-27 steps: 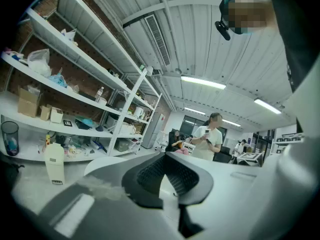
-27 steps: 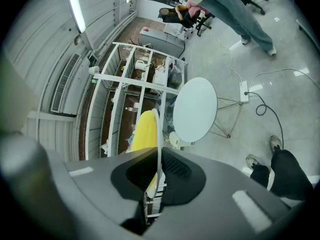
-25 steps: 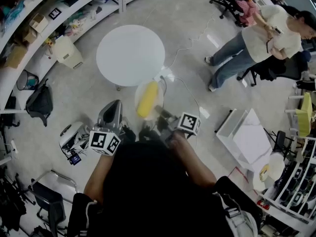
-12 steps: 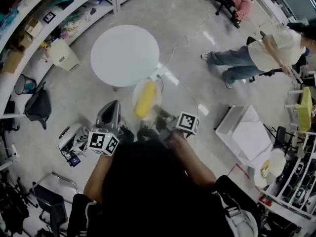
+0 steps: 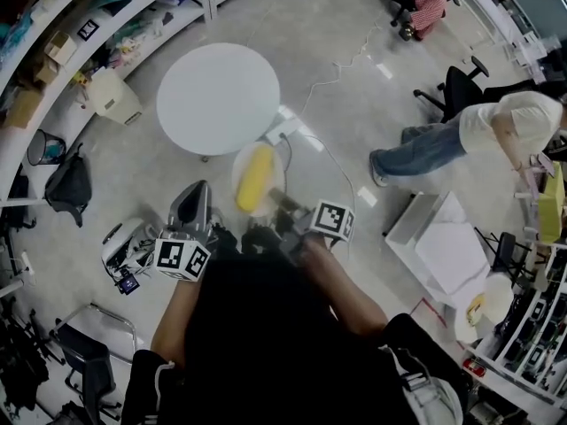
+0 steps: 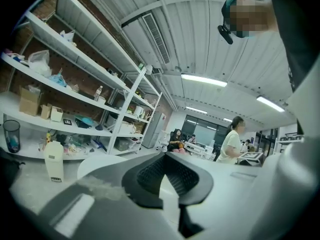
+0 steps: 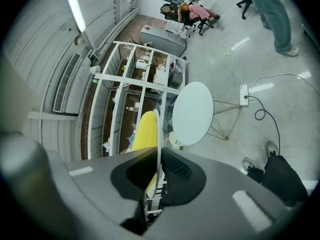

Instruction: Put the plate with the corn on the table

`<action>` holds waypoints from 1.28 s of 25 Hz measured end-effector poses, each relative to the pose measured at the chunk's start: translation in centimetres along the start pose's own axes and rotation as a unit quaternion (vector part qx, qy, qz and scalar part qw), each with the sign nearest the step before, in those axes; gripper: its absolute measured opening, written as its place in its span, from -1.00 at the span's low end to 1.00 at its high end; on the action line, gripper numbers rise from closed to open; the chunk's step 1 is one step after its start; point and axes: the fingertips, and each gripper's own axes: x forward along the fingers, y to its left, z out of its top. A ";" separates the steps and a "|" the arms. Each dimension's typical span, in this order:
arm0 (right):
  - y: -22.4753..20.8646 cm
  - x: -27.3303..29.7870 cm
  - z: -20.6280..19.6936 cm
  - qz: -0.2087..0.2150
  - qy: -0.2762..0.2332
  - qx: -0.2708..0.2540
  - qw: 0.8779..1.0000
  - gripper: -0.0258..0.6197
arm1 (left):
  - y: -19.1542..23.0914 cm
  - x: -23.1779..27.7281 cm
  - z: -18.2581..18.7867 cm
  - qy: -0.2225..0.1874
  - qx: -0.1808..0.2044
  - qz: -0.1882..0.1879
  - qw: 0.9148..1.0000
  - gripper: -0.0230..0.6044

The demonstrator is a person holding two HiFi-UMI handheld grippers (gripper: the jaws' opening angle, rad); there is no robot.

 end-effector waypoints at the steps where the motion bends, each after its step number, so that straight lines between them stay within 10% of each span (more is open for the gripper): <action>1: -0.1 -0.2 0.1 -0.003 0.001 0.002 1.000 -0.82 | -0.2 -0.1 0.0 -0.003 0.000 0.003 1.000 -0.91; 32: 2.6 8.3 6.6 0.000 -0.006 0.003 1.000 -0.82 | 6.9 7.6 2.7 0.008 -0.011 0.002 1.000 -0.91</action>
